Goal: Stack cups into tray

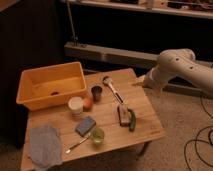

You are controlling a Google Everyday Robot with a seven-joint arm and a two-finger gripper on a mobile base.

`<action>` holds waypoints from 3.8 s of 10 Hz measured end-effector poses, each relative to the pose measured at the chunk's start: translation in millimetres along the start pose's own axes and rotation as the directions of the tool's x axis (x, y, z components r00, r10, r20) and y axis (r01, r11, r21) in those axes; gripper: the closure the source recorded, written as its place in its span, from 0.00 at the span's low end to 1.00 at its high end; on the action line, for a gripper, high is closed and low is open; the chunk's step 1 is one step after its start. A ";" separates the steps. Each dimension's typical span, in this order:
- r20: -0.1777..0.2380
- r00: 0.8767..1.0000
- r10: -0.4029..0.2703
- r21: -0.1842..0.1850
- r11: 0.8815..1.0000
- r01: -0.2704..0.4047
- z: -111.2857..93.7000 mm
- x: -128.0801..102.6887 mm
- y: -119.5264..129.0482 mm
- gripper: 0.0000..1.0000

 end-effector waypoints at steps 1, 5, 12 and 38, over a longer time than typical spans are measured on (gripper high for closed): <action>0.000 1.000 0.000 0.000 1.000 0.000 0.0 0.0 0.0 0.20; 0.000 1.000 0.000 0.000 1.000 0.000 0.0 0.0 0.0 0.20; 0.000 1.000 0.000 0.000 1.000 0.000 0.0 0.0 0.0 0.20; -0.045 0.971 -0.235 -0.262 0.941 0.216 31.7 22.5 139.6 0.20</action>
